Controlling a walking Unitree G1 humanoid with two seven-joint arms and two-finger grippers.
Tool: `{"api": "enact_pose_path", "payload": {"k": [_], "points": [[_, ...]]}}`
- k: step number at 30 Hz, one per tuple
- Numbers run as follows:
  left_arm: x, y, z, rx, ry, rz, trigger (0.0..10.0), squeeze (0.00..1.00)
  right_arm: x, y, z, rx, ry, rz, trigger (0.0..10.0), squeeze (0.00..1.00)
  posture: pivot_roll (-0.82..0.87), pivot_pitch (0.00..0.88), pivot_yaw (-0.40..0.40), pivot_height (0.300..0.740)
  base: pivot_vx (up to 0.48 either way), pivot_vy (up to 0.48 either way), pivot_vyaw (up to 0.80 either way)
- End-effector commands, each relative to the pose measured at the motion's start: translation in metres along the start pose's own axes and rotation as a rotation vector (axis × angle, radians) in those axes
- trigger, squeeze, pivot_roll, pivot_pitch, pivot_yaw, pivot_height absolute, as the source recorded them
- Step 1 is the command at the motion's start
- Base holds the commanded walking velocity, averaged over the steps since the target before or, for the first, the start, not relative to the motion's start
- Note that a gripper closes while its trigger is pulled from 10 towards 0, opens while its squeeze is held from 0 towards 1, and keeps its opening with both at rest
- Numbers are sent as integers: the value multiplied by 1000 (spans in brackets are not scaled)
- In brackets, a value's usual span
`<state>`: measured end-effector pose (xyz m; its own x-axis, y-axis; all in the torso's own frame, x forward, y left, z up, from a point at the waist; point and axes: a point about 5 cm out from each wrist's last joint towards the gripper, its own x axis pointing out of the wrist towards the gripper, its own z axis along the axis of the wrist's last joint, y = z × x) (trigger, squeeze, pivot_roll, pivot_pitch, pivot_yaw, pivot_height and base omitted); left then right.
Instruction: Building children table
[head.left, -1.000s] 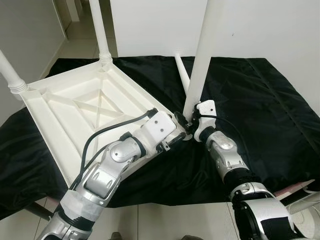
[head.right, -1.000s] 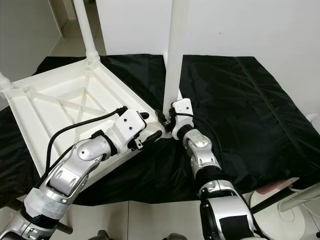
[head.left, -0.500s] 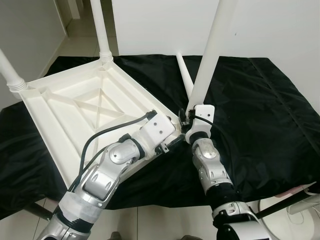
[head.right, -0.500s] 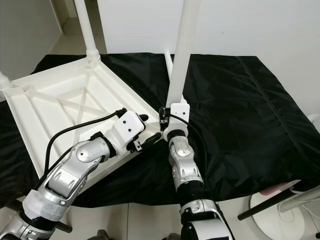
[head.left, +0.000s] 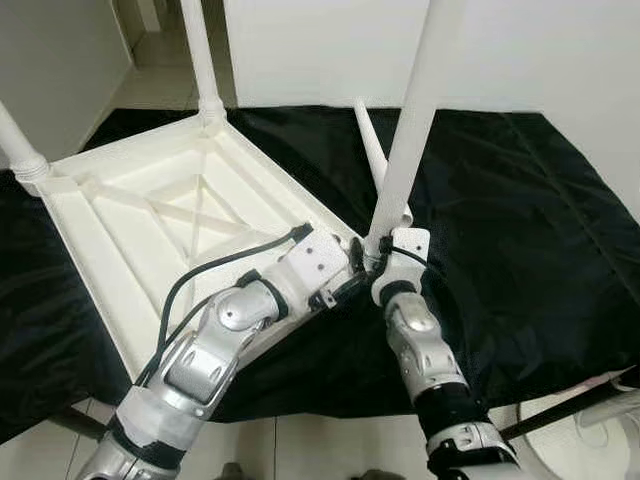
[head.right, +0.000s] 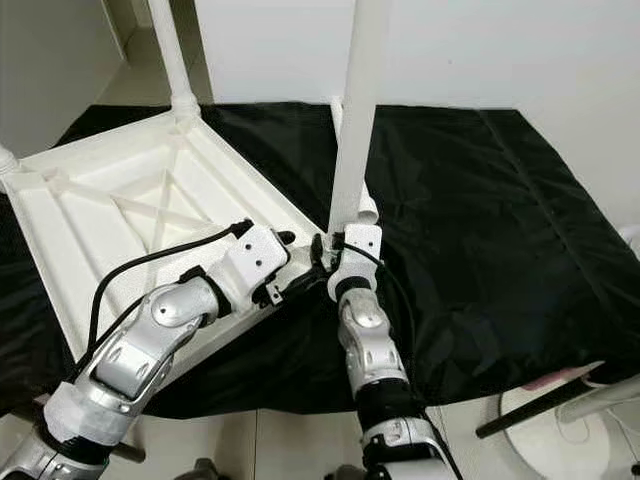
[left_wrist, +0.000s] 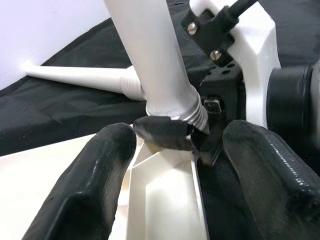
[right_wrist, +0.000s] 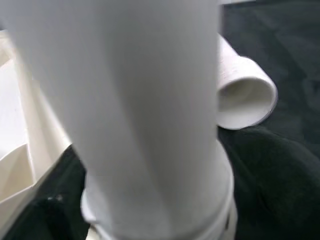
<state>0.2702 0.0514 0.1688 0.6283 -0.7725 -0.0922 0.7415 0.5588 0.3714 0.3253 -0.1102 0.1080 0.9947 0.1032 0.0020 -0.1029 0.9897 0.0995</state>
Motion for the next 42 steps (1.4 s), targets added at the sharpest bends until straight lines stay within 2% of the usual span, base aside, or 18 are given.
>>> {"api": "enact_pose_path", "payload": {"k": [1, 2, 7, 8, 9, 13, 18, 20, 23, 34, 35, 36, 37, 38, 39, 40, 41, 42], "points": [[-2, -1, 1, 6, 3, -12, 10000, 0, -2, -12, 3, 3, -26, 9, 10000, 851, -20, 0, 4, 740, 0, 0, 0], [-2, -2, 1, 6, 4, -14, 10000, 0, -1, -18, 4, -21, -29, 36, 10000, 0, -19, 0, 6, 740, 0, 0, 0], [-3, -2, 0, 6, 6, -15, 10000, 0, 0, -31, 8, -81, -37, 112, 10000, 0, -20, 0, 10, 740, 0, 0, 0], [-3, -1, 0, 7, 6, -16, 10000, 0, 1, -36, 12, -126, -45, 170, 10000, 0, -22, 0, 13, 740, 0, 0, 0], [-3, -1, 0, 7, 6, -16, 10000, 0, 1, -36, 12, -126, -45, 170, 10000, 0, -22, 0, 13, 740, 0, 0, 0], [-2, -1, 1, 8, 5, -20, 10000, 0, 7, -36, 22, -225, -77, 309, 10000, 0, -28, 0, 19, 740, 0, 0, 0], [-2, -1, 2, 10, 4, -21, 10000, 0, 10, -33, 25, -245, -82, 370, 10000, 0, -31, 0, 29, 740, 0, 0, 0], [-1, -1, 2, 9, 6, -21, 10000, 0, 16, -28, 28, -282, -81, 461, 10000, 0, -31, 0, 32, 740, 0, 0, 0], [-1, 0, 2, 7, 11, -21, 10000, 0, 20, -26, 31, -322, -80, 511, 10000, 0, -25, 0, 31, 740, 0, 0, 0], [0, -2, -1, -20, 28, -25, 10000, 0, 26, -27, 31, -337, -33, 599, 10000, 0, -17, 0, 24, 740, 0, 0, 0], [1, -3, -2, -25, 29, -25, 10000, 0, 27, -28, 31, -343, -24, 609, 7804, 0, -15, 0, 22, 740, 0, 0, 0], [1, -3, -2, -25, 29, -25, 10000, 0, 27, -28, 31, -343, -24, 609, 7804, 0, -15, 0, 22, 740, 0, 0, 0], [0, -3, -1, -21, 29, -21, 10000, 0, 28, -31, 28, -340, 0, 605, 4627, 0, -13, 0, 20, 740, 0, 0, 0], [0, -3, -1, -21, 29, -21, 10000, 0, 28, -31, 28, -340, 0, 605, 4627, 0, -13, 0, 20, 740, 0, 0, 0], [0, -2, -1, -18, 28, -18, 10000, 0, 29, -34, 25, -328, 27, 598, 2980, 0, -9, 0, 18, 740, 0, 0, 0], [0, -2, -1, -18, 28, -18, 10000, 0, 29, -34, 25, -328, 27, 598, 2980, 0, -9, 0, 18, 740, 0, 0, 0], [0, -2, -1, -15, 28, -14, 10000, 0, 29, -36, 22, -292, 53, 588, 0, 0, -6, 0, 15, 740, 0, 0, 0], [0, -2, -1, -15, 28, -14, 10000, 0, 29, -36, 22, -292, 53, 588, 0, 0, -6, 0, 15, 740, 0, 0, 0]]}}
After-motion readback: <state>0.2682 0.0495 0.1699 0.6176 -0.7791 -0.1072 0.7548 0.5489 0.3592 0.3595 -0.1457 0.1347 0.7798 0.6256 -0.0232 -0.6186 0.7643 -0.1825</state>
